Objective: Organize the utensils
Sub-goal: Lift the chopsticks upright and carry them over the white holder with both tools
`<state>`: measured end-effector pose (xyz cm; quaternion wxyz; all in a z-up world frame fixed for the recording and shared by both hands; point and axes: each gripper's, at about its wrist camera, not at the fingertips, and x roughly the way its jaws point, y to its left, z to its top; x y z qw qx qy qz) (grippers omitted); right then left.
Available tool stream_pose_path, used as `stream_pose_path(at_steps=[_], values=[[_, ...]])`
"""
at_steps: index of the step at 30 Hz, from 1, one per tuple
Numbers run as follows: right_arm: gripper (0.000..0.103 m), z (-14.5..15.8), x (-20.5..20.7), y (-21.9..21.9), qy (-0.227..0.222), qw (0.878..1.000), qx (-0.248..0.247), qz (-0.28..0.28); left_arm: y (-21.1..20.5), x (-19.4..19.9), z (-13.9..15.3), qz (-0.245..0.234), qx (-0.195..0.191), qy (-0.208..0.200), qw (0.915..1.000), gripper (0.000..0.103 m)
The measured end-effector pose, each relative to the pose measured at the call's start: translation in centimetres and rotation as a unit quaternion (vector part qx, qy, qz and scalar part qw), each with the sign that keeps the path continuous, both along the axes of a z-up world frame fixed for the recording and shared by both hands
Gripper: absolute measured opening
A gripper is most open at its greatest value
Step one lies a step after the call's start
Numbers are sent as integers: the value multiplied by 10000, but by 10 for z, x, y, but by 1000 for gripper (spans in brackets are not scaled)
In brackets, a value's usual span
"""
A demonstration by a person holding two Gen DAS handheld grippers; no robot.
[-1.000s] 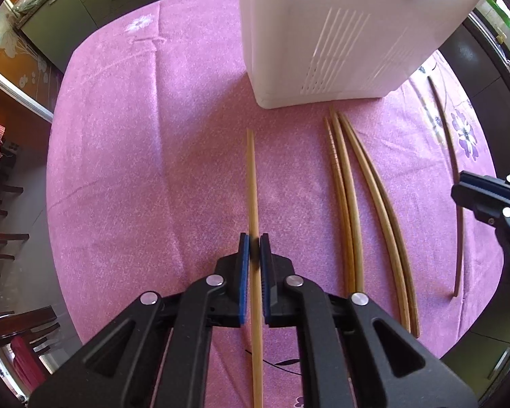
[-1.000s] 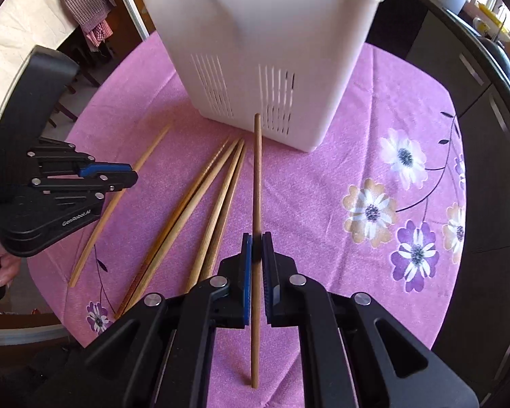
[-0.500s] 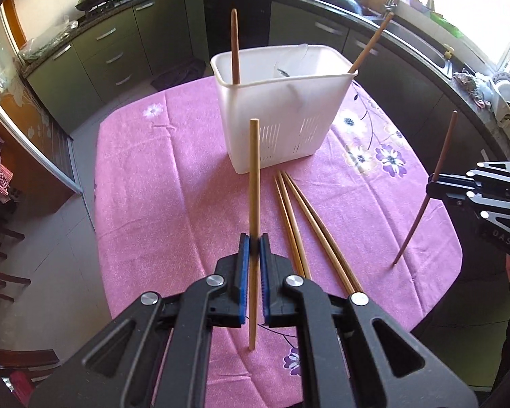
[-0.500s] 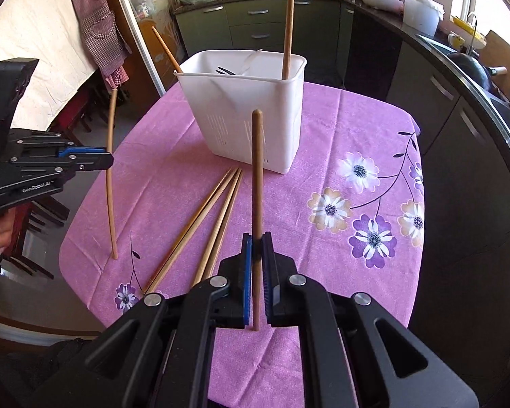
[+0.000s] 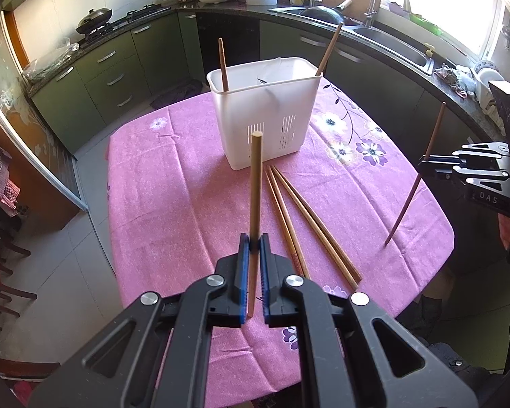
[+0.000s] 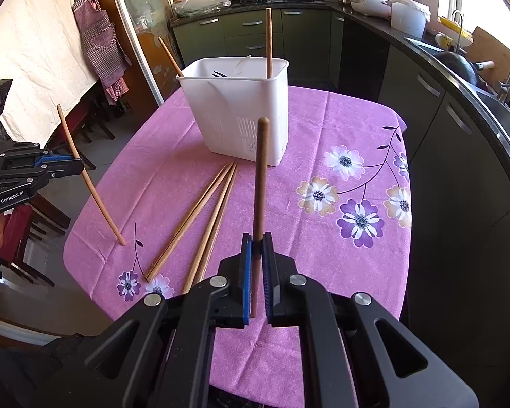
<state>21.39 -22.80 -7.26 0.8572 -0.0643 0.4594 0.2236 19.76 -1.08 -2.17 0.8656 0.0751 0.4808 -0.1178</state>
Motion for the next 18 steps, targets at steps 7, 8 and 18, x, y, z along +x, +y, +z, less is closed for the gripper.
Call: stream_pose_path(at_steps=[7, 8, 18], values=[[7, 11, 0, 5, -105, 9999, 87, 52, -2, 0, 6, -50, -37, -64, 10000, 6], [7, 13, 1, 6, -128, 9999, 90, 61, -3, 1, 7, -52, -50, -72, 9999, 6], [7, 56, 17, 25, -478, 9986, 127, 175, -10, 20, 35, -79, -125, -262, 9995, 6]])
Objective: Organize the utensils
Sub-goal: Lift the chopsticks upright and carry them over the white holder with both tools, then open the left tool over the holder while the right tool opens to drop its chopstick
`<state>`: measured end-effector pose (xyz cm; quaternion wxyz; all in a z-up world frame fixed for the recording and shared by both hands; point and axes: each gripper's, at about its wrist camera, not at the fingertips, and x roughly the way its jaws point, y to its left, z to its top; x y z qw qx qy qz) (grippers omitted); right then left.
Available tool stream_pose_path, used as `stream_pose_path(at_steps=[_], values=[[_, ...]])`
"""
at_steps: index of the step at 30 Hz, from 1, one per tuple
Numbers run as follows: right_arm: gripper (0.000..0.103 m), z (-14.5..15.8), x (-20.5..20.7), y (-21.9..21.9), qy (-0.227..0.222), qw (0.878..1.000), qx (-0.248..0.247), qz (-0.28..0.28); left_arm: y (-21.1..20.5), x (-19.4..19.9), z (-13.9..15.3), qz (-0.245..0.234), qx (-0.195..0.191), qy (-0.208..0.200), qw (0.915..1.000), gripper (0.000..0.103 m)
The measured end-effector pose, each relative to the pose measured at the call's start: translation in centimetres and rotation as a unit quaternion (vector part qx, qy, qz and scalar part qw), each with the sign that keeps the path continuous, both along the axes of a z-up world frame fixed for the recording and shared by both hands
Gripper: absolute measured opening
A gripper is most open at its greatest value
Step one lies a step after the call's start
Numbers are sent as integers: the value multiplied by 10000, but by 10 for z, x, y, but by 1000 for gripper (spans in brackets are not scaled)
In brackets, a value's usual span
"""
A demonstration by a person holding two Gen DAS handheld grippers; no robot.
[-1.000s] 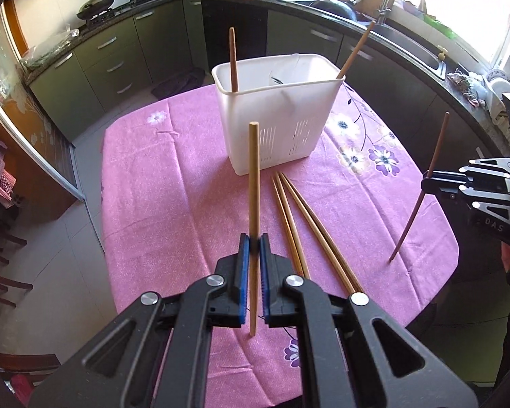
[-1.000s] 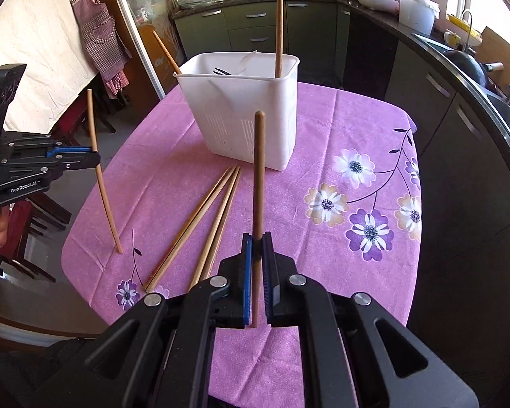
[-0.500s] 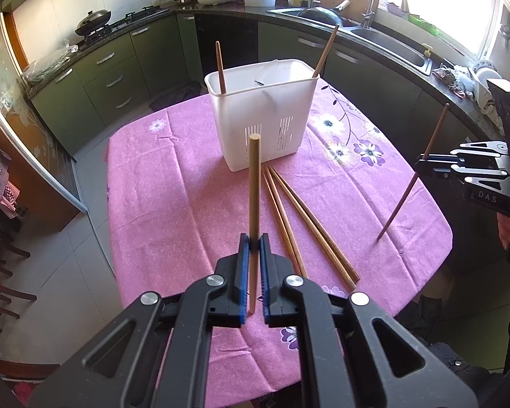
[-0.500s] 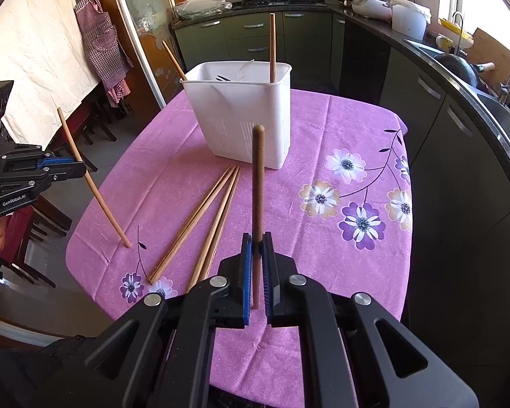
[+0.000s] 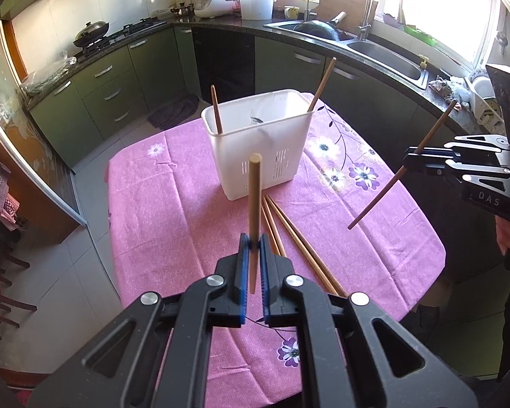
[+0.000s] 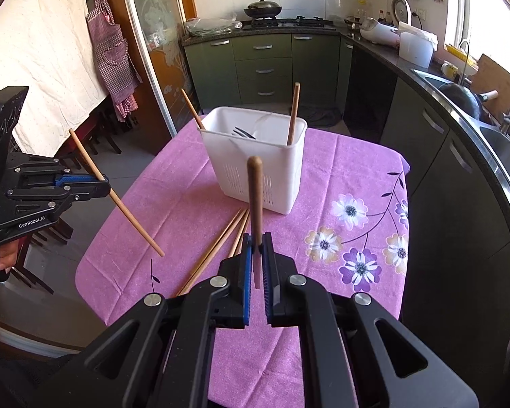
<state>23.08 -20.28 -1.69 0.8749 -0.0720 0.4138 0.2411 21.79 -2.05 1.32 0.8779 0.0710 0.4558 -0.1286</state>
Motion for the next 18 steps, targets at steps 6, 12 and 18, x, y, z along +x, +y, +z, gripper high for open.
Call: stream_pose_path(at_steps=[6, 12, 18], values=[[7, 55, 15, 15, -424, 9990, 118, 38, -8, 18, 58, -25, -170, -442, 9989, 6], [7, 111, 43, 24, -900, 9947, 504, -47, -18, 40, 126, -28, -507, -1223, 9912, 6], [7, 125, 90, 37, -1180, 9908, 589, -291, -28, 82, 137, 228, -418, -1806, 9824, 6]])
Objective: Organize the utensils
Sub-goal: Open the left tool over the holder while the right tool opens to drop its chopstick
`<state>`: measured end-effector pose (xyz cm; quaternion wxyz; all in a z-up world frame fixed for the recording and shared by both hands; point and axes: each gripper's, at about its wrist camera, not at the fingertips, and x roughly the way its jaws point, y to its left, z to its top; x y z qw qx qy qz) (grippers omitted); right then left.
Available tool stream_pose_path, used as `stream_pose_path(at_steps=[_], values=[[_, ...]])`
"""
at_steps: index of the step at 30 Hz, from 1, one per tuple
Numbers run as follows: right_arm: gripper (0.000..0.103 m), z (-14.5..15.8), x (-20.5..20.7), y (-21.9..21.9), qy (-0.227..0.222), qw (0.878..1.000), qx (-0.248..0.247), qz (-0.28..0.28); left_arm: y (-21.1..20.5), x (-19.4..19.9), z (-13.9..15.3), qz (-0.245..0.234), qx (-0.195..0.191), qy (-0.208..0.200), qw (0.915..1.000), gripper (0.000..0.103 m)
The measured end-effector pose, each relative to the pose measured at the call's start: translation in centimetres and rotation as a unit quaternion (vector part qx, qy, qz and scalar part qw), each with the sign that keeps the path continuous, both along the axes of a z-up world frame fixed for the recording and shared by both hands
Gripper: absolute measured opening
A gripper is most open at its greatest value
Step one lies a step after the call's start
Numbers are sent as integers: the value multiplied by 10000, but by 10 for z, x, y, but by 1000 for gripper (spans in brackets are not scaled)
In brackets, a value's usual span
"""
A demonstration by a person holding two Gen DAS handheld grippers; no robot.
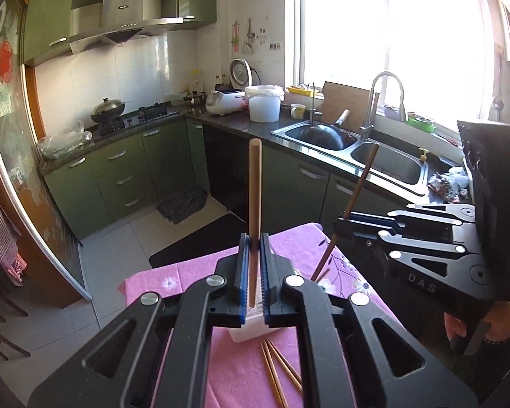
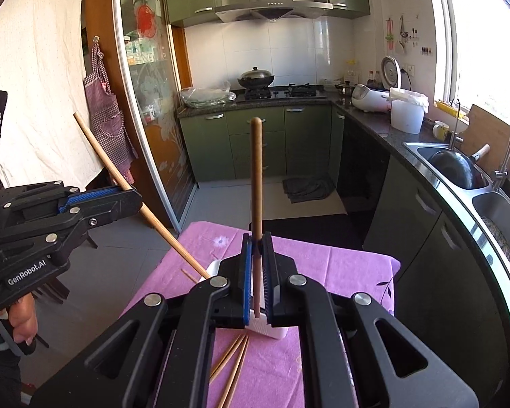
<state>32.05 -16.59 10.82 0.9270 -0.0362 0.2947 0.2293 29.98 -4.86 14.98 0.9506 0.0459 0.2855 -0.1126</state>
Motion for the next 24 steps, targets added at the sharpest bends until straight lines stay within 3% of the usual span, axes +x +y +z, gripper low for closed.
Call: stream_pose_path(at_steps=[6, 11, 13, 16, 19, 24], values=[[7, -45, 41, 20, 368, 9987, -334, -84, -2, 43, -57, 246, 167, 621, 9976, 6], [10, -74, 53, 24, 600, 9974, -407, 14, 5, 49, -89, 231, 158, 1065, 9939, 6], [16, -72, 51, 22, 553, 9977, -398, 4, 8, 47, -89, 238, 168, 1078, 9937, 8], [16, -60, 35, 17, 393, 9987, -321, 30, 11, 41, -80, 233, 109, 991, 9947, 14], [16, -41, 9, 5, 170, 9997, -142, 115, 14, 26, -65, 157, 24, 867, 9961, 15], [23, -27, -46, -15, -36, 9996, -87, 280, 10, -12, -59, 137, 148, 887, 9959, 27]])
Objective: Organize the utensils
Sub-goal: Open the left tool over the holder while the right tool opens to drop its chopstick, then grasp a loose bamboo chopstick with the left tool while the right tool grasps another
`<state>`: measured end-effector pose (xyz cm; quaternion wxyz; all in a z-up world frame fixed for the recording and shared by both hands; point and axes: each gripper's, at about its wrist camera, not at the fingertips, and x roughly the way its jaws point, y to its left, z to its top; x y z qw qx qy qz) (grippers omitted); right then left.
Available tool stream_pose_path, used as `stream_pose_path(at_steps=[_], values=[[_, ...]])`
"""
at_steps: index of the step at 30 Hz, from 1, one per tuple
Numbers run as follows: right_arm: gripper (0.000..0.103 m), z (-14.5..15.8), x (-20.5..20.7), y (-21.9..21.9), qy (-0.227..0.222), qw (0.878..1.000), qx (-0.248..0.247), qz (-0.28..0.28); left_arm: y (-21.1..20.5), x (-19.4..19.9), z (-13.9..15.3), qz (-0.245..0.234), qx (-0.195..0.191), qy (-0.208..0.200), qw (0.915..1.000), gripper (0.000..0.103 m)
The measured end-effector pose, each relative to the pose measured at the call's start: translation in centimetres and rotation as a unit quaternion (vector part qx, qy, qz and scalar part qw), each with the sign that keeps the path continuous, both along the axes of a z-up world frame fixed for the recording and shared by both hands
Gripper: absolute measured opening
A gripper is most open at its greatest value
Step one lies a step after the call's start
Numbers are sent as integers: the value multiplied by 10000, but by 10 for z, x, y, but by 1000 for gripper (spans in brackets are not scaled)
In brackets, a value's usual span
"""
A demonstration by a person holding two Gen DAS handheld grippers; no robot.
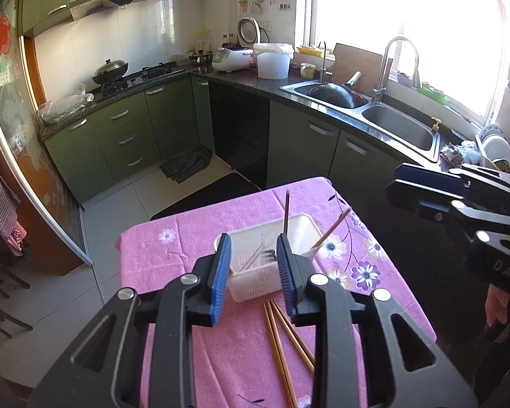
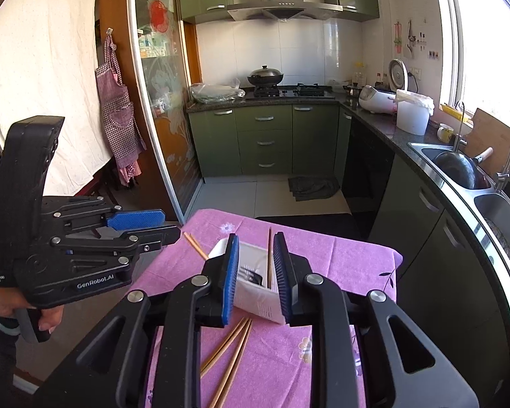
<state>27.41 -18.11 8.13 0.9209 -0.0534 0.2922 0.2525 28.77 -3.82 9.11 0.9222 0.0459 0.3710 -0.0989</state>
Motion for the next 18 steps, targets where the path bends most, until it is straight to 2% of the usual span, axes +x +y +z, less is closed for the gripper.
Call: stream_pose_path(at_steps=[3, 6, 10, 12, 15, 18], values=[[27, -26, -22, -7, 288, 9991, -311, 89, -4, -17, -29, -173, 26, 568, 9982, 27], [27, -77, -26, -13, 970, 9930, -652, 162, -9, -26, -76, -261, 116, 1160, 9928, 27], [27, -145, -21, -21, 1705, 9797, -1049, 56, -14, -17, -147, -186, 131, 1957, 9804, 27], [27, -169, -16, -26, 1985, 9741, -1078, 16, -15, -8, -177, -105, 88, 2285, 9735, 26], [27, -193, -8, -35, 2227, 9682, -1136, -49, -17, 9, -209, 32, 61, 2592, 9658, 21], [27, -209, 3, -38, 2428, 9629, -1180, -45, -20, 24, -225, 176, 106, 2697, 9627, 17]])
